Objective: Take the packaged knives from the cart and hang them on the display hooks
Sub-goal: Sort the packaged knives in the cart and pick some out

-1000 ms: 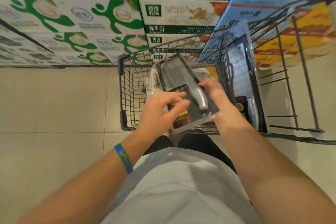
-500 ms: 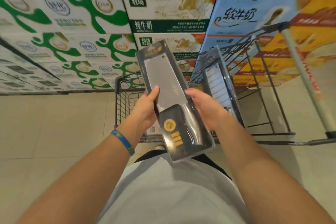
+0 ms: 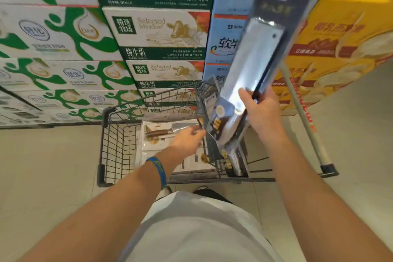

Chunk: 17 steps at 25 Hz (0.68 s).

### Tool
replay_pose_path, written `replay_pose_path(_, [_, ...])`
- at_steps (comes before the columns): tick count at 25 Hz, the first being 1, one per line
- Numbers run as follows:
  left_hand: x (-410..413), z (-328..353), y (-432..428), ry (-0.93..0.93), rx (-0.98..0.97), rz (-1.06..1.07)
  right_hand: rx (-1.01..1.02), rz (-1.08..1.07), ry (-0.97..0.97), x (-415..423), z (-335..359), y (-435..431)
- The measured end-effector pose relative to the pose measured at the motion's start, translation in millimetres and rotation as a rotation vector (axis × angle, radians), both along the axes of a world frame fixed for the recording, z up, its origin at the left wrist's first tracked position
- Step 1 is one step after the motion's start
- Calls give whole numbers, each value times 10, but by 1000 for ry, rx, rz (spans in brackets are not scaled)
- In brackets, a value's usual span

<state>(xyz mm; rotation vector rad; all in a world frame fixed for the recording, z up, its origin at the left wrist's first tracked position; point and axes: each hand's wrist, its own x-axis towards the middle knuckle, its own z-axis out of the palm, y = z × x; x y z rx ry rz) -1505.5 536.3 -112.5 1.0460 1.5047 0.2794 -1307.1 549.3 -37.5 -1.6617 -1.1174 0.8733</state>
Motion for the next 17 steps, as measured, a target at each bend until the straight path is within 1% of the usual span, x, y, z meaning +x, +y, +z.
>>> replay_pose_path(3, [115, -78, 47, 19, 42, 3, -83, 45, -272, 74, -205, -98])
replay_pose_path(7, [101, -105, 114, -14, 3, 115, -354, 257, -509, -53, -629, -155])
replay_pose_path(8, [104, -97, 108, -29, -5, 139, -439, 303, -558, -85, -754, -107])
replay_pose_path(11, [89, -69, 57, -73, -20, 171, -826, 495, -718, -210, -997, 115])
replay_pose_path(12, [72, -67, 36, -89, -28, 167, -905, 541, -751, -254, -1061, 153])
replay_pose_path(14, [38, -56, 15, -121, -40, 146, -943, 535, -730, -314, -1128, 159])
replay_pose_path(15, [23, -56, 18, -138, -43, 142, -896, 487, -707, -329, -1129, 140])
replay_pose_path(16, [9, -63, 27, -155, -38, 144, -779, 408, -673, -346, -1095, 105])
replay_pose_path(17, [-25, -86, 19, -167, -38, 150, -594, 320, -626, -382, -1061, 45])
